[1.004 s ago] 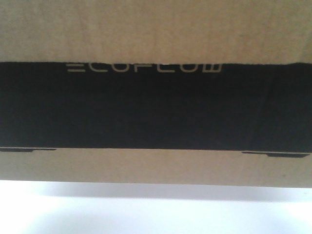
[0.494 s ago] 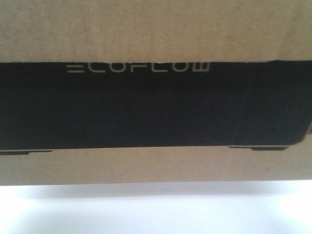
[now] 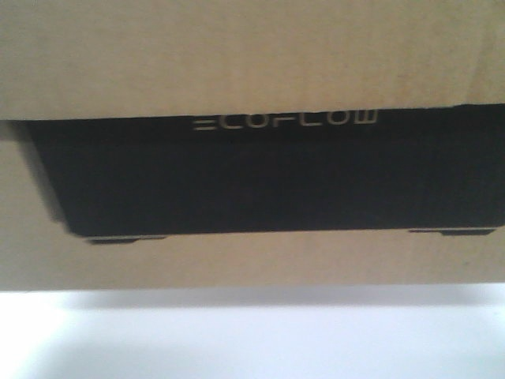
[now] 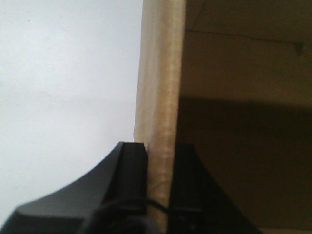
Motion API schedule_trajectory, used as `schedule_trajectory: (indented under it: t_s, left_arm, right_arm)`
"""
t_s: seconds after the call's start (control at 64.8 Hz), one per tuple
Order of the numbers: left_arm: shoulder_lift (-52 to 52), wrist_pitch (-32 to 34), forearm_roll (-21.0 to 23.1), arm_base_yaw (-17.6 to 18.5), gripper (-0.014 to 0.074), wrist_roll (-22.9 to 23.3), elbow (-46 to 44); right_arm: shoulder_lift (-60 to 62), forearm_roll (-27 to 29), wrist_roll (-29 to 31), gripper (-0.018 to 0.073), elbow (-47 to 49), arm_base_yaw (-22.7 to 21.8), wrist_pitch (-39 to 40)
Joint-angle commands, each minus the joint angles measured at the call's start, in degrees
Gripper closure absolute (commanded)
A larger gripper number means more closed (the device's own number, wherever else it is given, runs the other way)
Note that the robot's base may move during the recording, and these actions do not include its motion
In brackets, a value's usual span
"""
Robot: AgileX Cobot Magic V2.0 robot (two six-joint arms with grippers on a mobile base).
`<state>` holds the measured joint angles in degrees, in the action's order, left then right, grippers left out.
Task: Grab box from left shelf to table start
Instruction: 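Hold the box with both grippers as the base approaches the white table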
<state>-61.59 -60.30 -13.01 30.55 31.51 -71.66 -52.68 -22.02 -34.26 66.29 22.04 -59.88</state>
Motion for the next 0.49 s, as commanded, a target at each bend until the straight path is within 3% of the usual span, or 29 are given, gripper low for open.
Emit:
schedule_trajectory:
  t_s: [0.0,0.232,0.479]
  left_arm:
    - [-1.7,10.0,1.9,-2.5,0.0699,0.6,-3.8]
    - [-5.5,13.3,15.4,-10.6,0.0699,-12.5,-4.5]
    - [-7.8,17.7,18.7,-16.0,0.0699,-19.1,-4.6]
  right_arm:
    - [-0.6,-0.3,0.3,0.0503,2.3,-1.9,13.3]
    - [-5.4,3.7,4.5,0.0503,2.3,-5.2,18.9]
    - [-10.7,10.9,9.1,0.0503,2.3,-9.0,23.9]
